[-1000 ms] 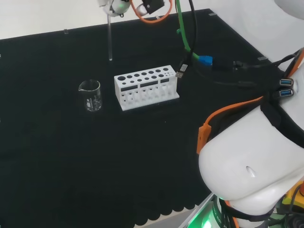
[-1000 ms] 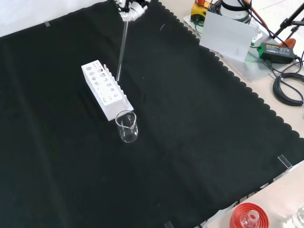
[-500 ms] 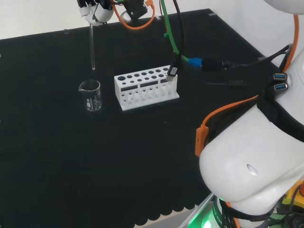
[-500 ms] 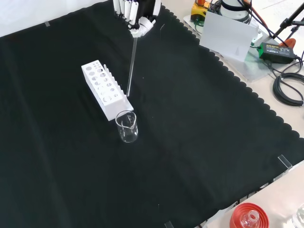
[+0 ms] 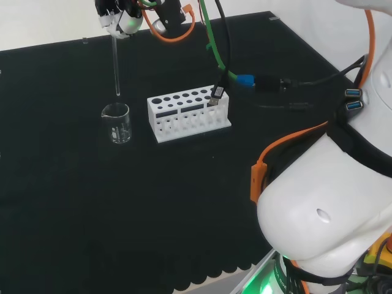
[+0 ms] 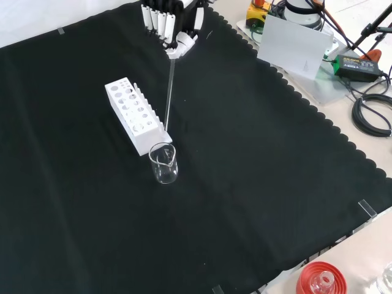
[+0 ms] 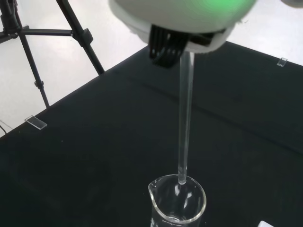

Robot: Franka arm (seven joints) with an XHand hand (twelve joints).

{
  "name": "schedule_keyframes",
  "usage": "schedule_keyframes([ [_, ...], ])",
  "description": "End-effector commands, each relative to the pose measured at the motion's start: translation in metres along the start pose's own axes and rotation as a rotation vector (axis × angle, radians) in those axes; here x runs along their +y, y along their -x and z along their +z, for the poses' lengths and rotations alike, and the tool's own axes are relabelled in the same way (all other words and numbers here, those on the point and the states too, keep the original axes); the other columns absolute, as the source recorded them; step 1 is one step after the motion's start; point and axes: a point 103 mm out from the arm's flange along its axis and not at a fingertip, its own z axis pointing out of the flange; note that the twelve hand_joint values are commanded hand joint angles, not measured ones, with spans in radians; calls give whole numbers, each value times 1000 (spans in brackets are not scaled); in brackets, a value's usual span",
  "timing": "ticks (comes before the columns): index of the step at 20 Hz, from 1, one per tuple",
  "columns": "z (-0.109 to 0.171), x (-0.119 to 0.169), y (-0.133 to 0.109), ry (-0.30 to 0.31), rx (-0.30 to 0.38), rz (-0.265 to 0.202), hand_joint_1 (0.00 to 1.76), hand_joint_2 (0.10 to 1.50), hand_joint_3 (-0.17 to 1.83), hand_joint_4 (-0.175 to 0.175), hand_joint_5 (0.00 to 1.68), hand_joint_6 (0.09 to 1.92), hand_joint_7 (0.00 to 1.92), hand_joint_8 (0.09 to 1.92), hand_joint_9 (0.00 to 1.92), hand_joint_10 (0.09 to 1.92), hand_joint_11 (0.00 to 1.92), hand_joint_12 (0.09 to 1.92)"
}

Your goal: Stir in the beaker to the left of the white test tube rack with the glass rod.

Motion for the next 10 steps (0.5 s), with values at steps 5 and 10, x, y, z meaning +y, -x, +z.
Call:
schedule_keyframes([
  [5, 13, 16, 4, -13, -2, -16, 1334, 604, 740, -175, 1223, 554, 1396, 724, 1669, 597, 1614, 635],
  [10, 21, 24, 8, -22, 8, -23, 1334, 603, 740, -175, 1224, 551, 1397, 722, 1670, 595, 1615, 635],
])
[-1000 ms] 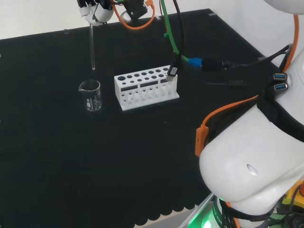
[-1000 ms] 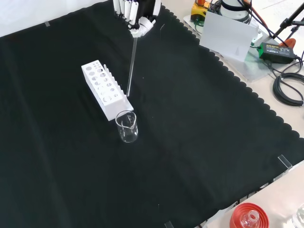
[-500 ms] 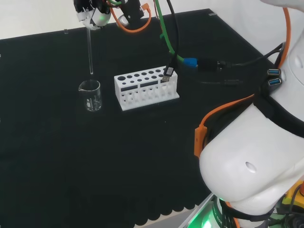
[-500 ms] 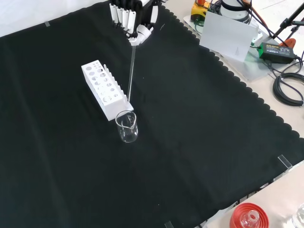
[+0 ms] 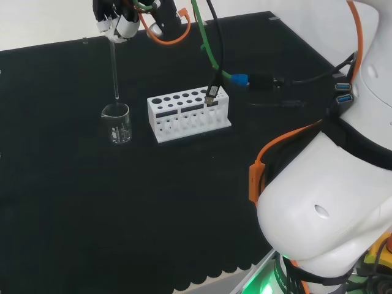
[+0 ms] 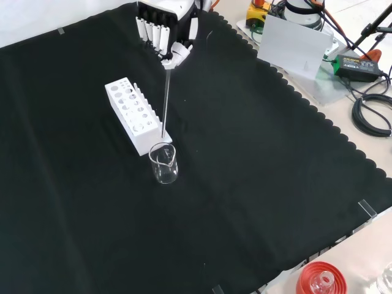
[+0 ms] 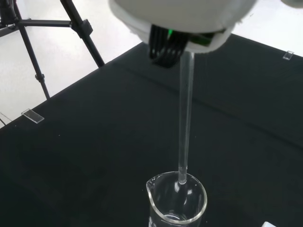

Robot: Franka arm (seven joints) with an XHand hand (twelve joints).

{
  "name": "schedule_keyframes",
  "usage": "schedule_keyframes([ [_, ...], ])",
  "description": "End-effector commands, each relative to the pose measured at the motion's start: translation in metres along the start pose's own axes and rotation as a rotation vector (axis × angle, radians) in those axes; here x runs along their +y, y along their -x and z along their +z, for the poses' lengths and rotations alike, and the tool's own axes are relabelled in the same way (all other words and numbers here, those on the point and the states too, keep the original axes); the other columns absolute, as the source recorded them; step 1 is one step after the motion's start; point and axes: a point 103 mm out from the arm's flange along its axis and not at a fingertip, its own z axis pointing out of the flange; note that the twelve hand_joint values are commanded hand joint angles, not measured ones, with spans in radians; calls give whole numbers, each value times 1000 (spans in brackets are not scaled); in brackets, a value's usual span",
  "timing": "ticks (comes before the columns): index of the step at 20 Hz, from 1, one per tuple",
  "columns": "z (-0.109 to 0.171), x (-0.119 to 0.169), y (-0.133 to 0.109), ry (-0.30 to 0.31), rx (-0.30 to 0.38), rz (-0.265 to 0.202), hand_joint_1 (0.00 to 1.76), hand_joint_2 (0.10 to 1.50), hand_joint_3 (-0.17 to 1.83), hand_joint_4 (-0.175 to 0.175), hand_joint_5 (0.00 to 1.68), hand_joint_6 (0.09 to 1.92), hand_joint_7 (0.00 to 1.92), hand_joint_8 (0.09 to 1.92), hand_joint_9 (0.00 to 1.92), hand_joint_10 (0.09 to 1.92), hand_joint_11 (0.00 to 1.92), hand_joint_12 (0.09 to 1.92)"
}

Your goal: Stir in the beaker to the left of the white test tube rack with the glass rod.

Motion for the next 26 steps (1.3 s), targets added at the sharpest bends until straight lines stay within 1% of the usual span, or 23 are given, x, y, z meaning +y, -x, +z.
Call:
schedule_keyframes([
  [1, 6, 10, 5, -1, 5, -9, 1334, 603, 740, -175, 1224, 551, 1397, 722, 1671, 595, 1615, 635],
  [7, 11, 15, 8, -3, -6, -6, 1334, 603, 741, -175, 1225, 550, 1398, 720, 1672, 594, 1616, 635],
  [11, 16, 18, 12, -18, 12, -10, 1334, 602, 741, -175, 1226, 549, 1399, 720, 1673, 593, 1617, 635],
  [12, 20, 20, 16, -22, 21, -12, 1334, 602, 741, -175, 1227, 549, 1399, 720, 1673, 593, 1617, 635],
  [15, 32, 25, 24, -32, 17, -17, 1334, 601, 742, -175, 1227, 548, 1399, 720, 1674, 593, 1617, 635],
  [18, 38, 26, 26, -26, 6, -16, 1334, 601, 743, -175, 1228, 548, 1399, 720, 1675, 593, 1618, 635],
  [22, 43, 26, 27, -27, 10, -15, 1334, 601, 743, -175, 1228, 548, 1399, 719, 1675, 592, 1619, 636],
  [26, 64, 29, 32, -36, 18, -22, 1334, 600, 745, -175, 1228, 548, 1400, 719, 1676, 592, 1620, 638],
])
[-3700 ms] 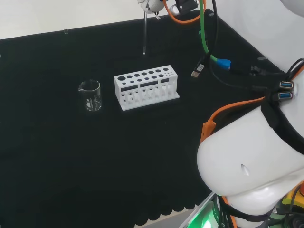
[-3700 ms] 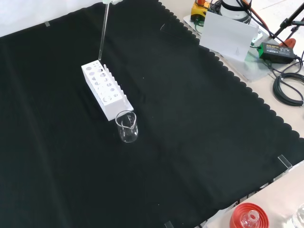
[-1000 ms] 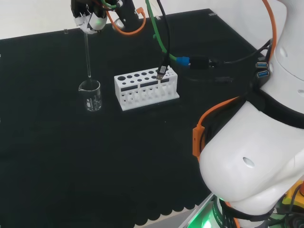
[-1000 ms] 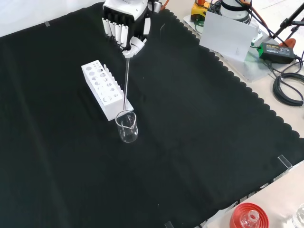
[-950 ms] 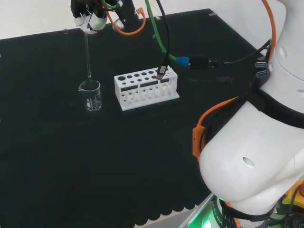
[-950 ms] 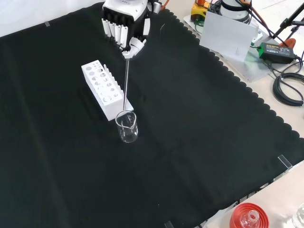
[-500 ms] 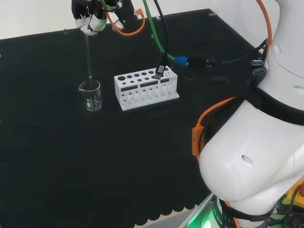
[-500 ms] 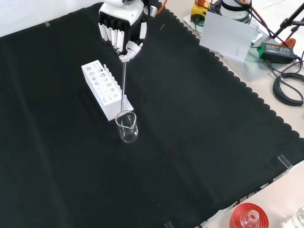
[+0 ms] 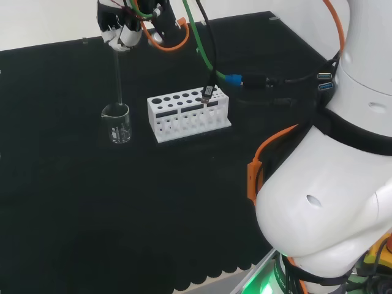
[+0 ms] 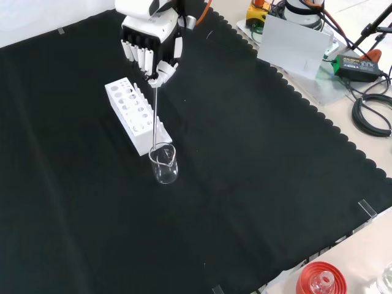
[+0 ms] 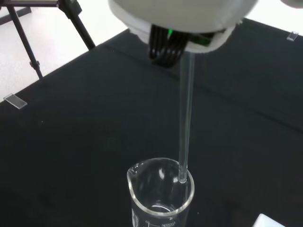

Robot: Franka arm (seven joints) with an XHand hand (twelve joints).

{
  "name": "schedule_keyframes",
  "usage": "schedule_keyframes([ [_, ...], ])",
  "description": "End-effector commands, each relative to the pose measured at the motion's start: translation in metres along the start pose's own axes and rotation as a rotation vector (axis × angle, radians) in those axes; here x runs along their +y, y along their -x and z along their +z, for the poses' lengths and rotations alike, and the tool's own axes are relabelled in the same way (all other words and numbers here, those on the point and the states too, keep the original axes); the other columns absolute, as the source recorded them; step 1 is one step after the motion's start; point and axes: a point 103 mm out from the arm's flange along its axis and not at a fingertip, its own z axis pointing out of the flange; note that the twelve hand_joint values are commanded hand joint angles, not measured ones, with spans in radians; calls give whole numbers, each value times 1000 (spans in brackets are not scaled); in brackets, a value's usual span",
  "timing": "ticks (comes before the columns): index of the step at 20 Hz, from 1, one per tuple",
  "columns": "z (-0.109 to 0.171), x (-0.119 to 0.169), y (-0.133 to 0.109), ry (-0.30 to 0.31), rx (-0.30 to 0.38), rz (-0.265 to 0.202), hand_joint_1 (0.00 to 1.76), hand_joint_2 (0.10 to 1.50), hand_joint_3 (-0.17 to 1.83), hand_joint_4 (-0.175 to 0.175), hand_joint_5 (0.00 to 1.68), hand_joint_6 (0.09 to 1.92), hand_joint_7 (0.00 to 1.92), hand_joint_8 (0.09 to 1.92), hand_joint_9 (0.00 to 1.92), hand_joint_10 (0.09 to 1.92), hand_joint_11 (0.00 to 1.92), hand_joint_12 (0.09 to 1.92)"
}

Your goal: Stir in the beaker to the left of the white test tube rack with the glass rod.

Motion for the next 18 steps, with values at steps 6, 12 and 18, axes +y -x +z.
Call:
schedule_keyframes([
  [6, 38, 10, 8, -4, 2, -15, 1334, 598, 747, -175, 1229, 548, 1401, 718, 1677, 592, 1620, 640],
  [12, 48, 15, 5, -8, 7, -27, 1334, 597, 748, -175, 1229, 548, 1401, 718, 1678, 591, 1620, 642],
  [18, 57, 12, 5, -27, 9, -23, 1334, 596, 750, -175, 1230, 548, 1401, 718, 1678, 591, 1620, 644],
])
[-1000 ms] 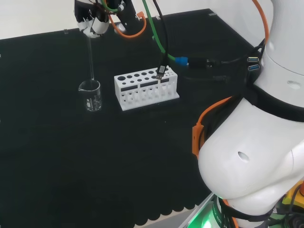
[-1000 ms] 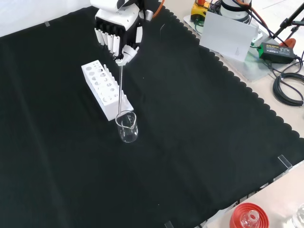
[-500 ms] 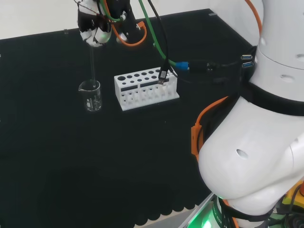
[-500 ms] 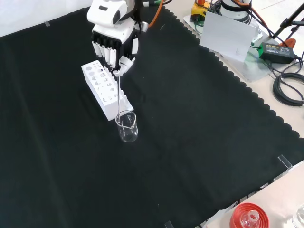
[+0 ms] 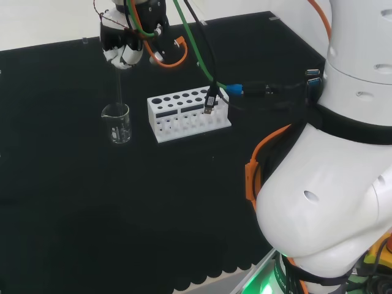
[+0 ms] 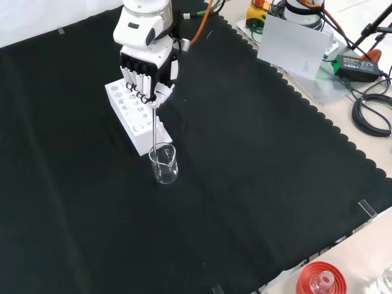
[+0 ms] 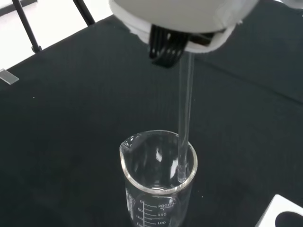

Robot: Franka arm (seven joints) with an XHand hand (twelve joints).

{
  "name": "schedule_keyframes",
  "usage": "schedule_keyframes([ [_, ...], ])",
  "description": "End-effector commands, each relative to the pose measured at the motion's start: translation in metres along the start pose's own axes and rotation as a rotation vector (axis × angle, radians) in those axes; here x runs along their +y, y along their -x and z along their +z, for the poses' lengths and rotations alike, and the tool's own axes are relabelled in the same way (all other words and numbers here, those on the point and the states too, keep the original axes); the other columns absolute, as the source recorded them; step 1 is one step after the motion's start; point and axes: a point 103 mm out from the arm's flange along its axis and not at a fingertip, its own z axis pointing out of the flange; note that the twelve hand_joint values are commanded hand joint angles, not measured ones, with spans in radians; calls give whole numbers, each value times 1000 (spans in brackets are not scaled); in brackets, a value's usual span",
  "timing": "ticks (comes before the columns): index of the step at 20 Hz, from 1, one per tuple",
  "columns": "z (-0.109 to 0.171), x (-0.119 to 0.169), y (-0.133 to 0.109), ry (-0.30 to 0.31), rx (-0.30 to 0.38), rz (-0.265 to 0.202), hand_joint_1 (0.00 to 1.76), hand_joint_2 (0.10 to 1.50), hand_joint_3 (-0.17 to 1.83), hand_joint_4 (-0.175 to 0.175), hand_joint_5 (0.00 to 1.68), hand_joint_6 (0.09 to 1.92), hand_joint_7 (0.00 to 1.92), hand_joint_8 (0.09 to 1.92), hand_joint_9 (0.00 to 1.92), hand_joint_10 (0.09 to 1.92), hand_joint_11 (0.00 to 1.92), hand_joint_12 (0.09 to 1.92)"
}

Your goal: Stir in the beaker to the left of the white test tube rack with the glass rod.

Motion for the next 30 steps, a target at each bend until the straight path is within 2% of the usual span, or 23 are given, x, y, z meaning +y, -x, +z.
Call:
schedule_keyframes([
  [1, 5, -4, -1, -9, 2, 3, 1334, 596, 751, -175, 1230, 548, 1401, 719, 1678, 591, 1620, 645],
  [5, 5, -7, -3, -11, -3, 8, 1334, 595, 752, -175, 1230, 549, 1402, 718, 1679, 592, 1620, 647],
  [10, 1, -14, -18, -6, -4, 5, 1334, 594, 754, -175, 1230, 549, 1402, 719, 1679, 592, 1619, 649],
  [15, 4, -1, -25, -17, 5, 5, 1334, 593, 755, -175, 1230, 550, 1402, 719, 1680, 592, 1619, 651],
  [23, 17, 19, -6, -9, 37, -23, 1334, 592, 757, -175, 1231, 550, 1403, 719, 1679, 592, 1618, 653],
  [30, 19, 10, 18, -21, 36, -2, 1335, 591, 759, -175, 1231, 551, 1403, 718, 1679, 592, 1617, 654],
])
